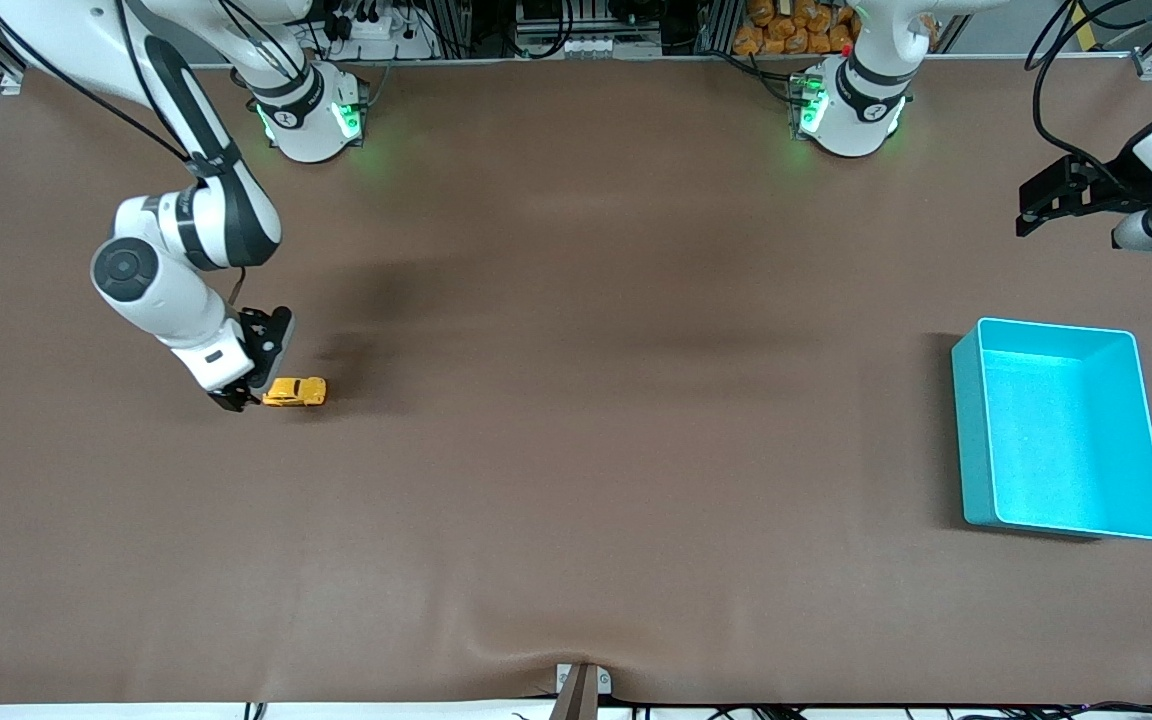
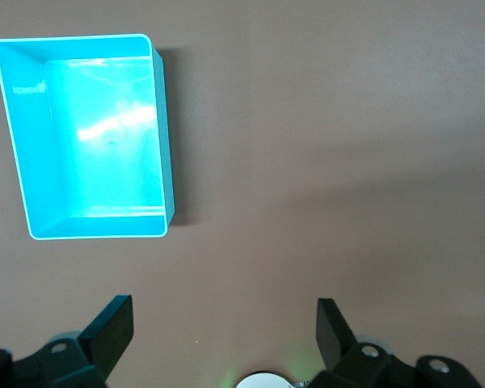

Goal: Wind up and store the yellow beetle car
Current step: 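Lower the right gripper over the yellow beetle car, then close the right gripper on the yellow car's body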

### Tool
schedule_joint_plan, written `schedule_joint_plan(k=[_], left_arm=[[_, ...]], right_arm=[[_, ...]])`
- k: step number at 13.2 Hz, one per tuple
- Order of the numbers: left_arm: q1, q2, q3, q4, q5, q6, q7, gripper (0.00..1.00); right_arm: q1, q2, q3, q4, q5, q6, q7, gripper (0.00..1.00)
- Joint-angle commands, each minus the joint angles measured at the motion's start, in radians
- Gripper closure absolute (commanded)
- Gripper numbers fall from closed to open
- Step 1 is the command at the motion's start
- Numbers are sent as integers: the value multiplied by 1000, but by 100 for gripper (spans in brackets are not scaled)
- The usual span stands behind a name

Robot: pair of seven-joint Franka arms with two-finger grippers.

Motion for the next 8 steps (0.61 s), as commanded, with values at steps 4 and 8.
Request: schedule_joint_plan(k=[4, 8], left_arm=[[0, -12, -1, 1, -9, -5, -2, 0], [-1, -12, -3, 1, -10, -5, -2, 0]], right_arm=[[28, 81, 2, 12, -92, 71, -11, 24], [34, 105, -1, 17, -96, 76, -6, 49]])
